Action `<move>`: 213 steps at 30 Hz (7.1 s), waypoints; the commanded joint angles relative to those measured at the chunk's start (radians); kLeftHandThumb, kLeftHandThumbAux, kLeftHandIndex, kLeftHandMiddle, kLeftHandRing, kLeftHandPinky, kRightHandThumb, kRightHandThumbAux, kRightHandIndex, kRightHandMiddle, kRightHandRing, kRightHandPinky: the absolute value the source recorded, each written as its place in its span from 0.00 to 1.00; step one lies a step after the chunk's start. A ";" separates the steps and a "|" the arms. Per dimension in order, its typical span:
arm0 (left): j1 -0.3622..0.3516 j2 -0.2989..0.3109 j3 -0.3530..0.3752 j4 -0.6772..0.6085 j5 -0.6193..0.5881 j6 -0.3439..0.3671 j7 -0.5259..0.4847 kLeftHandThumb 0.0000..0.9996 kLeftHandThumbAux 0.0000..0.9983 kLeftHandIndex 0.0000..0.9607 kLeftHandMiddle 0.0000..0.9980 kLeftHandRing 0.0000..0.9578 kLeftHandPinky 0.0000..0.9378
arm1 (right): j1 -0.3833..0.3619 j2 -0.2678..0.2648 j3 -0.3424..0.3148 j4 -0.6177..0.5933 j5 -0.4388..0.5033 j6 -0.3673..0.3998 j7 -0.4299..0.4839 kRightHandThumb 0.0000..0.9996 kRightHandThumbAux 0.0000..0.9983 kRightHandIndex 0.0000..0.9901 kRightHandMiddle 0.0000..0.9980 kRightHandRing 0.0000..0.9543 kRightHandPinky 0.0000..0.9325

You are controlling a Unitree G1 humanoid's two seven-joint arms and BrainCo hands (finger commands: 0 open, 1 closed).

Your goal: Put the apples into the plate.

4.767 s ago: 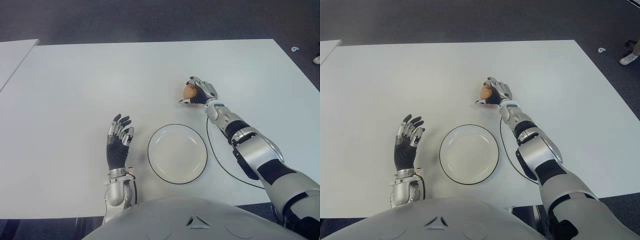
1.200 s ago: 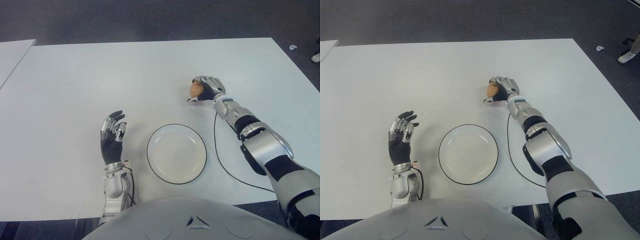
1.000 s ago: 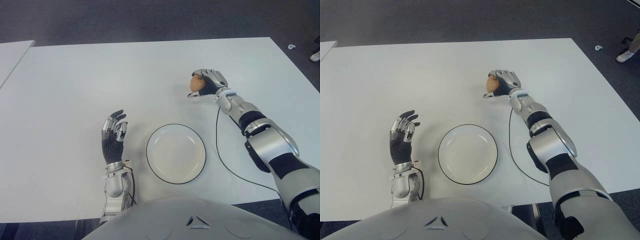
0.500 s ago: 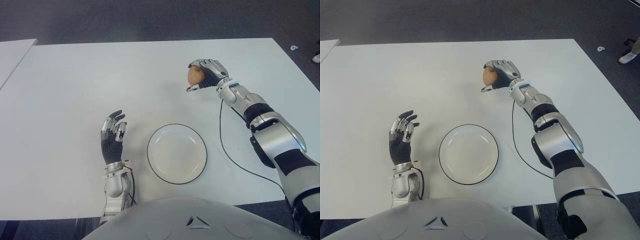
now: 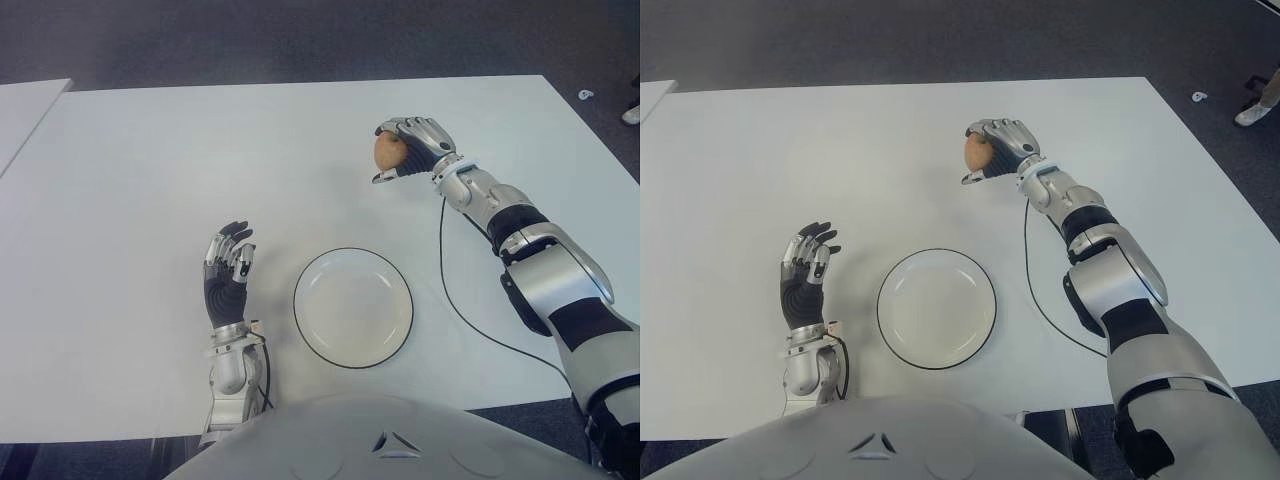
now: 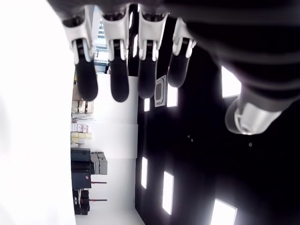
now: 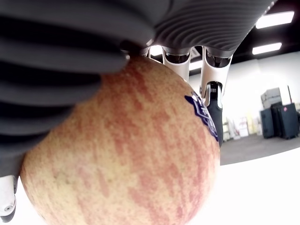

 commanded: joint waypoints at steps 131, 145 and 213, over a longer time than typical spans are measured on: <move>-0.005 -0.060 -0.017 -0.063 -0.007 0.129 -0.029 0.49 0.52 0.20 0.26 0.31 0.38 | 0.643 -0.099 -0.068 -1.034 -0.253 -0.324 0.250 0.75 0.71 0.45 0.84 0.89 0.91; -0.017 -0.052 -0.008 -0.047 0.000 0.128 -0.024 0.46 0.53 0.19 0.26 0.30 0.37 | 0.674 -0.118 -0.088 -1.097 -0.143 -0.297 0.344 0.75 0.71 0.45 0.84 0.88 0.90; -0.022 -0.044 0.006 -0.071 -0.010 0.158 -0.018 0.46 0.54 0.19 0.24 0.30 0.36 | 0.652 -0.170 -0.112 -1.184 -0.154 -0.292 0.424 0.11 0.25 0.00 0.00 0.00 0.00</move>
